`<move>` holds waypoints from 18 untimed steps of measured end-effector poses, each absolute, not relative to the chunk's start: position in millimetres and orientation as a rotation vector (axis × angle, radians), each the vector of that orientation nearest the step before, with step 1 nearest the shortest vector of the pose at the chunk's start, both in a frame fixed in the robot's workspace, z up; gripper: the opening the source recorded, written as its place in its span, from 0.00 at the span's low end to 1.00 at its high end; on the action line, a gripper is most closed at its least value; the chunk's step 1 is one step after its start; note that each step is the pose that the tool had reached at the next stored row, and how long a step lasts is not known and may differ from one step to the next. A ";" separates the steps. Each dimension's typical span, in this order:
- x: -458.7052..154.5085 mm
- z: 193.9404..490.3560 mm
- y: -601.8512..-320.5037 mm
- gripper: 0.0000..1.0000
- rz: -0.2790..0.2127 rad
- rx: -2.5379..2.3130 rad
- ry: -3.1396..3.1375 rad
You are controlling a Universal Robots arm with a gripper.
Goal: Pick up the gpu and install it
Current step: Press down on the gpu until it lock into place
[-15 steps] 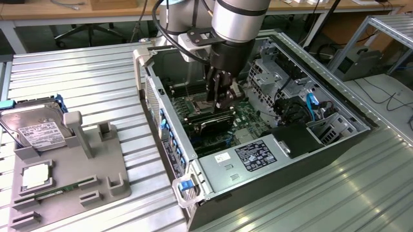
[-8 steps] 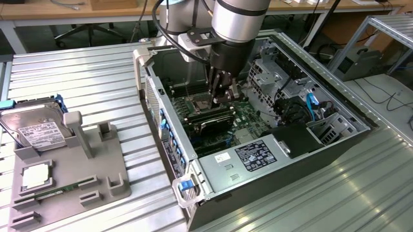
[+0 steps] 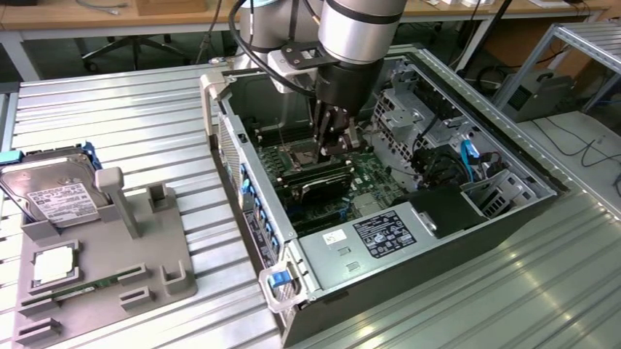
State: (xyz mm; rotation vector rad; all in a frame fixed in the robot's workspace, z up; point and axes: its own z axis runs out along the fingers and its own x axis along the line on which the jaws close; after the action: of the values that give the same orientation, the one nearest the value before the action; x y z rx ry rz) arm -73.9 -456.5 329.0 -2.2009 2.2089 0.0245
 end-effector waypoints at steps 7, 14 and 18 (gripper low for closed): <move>-72.7 314.8 -455.6 0.11 0.025 -2.200 2.209; -72.9 307.4 -454.1 0.11 0.027 -2.199 2.208; -74.0 306.5 -448.5 0.11 0.027 -2.200 2.208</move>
State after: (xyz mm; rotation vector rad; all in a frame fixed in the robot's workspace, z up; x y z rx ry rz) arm -74.0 -448.5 306.5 -2.1997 2.2080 0.0268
